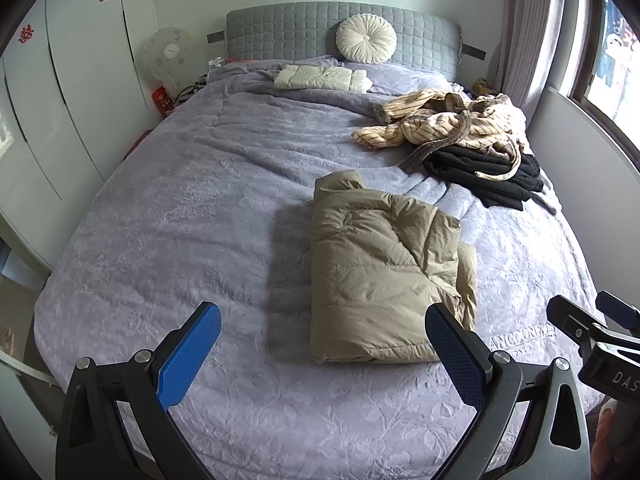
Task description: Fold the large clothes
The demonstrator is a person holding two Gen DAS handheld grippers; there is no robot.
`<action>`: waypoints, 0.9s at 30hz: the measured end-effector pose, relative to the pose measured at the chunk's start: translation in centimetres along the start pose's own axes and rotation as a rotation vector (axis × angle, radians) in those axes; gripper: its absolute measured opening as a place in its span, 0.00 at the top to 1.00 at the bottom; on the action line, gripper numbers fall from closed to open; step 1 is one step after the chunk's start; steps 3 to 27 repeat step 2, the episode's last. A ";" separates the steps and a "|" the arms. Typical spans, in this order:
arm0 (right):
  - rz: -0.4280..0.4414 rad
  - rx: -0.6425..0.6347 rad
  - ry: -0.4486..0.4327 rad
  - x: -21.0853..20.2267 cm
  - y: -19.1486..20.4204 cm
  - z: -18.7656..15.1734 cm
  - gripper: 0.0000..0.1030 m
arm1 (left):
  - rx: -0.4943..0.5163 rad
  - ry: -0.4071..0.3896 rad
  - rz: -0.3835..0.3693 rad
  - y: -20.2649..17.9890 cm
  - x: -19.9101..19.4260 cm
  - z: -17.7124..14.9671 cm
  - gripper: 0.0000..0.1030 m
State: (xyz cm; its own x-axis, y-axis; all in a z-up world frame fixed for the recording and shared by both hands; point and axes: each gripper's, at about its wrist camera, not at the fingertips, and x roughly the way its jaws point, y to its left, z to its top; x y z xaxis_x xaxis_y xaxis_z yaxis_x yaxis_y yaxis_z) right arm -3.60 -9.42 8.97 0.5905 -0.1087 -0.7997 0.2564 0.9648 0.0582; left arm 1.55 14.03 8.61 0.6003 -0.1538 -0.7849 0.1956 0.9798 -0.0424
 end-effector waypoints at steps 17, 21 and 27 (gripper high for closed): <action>0.000 -0.001 0.000 0.1 0.0 0.2 0.00 | 0.006 0.003 -0.007 -0.2 -0.1 0.0 0.01; 0.000 -0.001 0.000 0.1 0.0 0.2 0.00 | 0.006 0.003 -0.007 -0.2 -0.1 0.0 0.01; 0.000 -0.001 0.000 0.1 0.0 0.2 0.00 | 0.006 0.003 -0.007 -0.2 -0.1 0.0 0.01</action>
